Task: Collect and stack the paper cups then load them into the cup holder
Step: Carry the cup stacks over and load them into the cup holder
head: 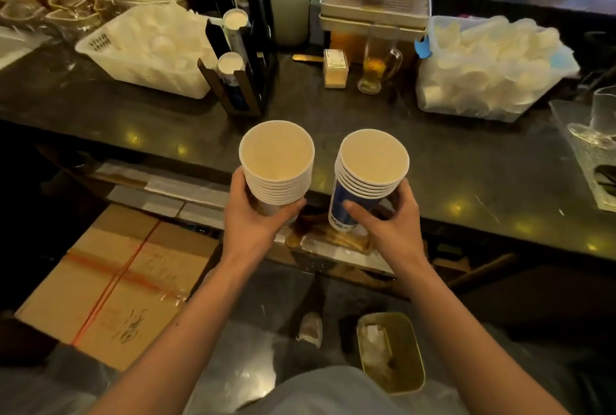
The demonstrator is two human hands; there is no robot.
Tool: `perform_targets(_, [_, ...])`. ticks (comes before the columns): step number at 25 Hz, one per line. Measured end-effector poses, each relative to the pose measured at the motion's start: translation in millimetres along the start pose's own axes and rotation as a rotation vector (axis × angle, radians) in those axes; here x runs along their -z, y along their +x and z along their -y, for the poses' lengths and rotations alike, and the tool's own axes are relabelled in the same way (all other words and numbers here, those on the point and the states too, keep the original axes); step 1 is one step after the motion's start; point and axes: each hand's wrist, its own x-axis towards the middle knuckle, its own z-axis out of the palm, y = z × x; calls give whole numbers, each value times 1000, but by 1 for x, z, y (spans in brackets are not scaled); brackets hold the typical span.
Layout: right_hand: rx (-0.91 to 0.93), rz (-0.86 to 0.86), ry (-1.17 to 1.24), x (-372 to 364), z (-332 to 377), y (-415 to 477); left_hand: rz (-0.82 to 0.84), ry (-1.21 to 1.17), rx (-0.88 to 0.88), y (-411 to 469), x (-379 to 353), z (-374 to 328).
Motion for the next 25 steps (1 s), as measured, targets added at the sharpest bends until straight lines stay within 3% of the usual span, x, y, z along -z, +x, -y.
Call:
perform_targets(8, [-23, 42, 13, -26, 2, 123, 0, 46, 31, 129, -32, 14])
perform_targets(25, [-126, -146, -124, -77, -1, 228, 335, 33, 175, 282, -50, 73])
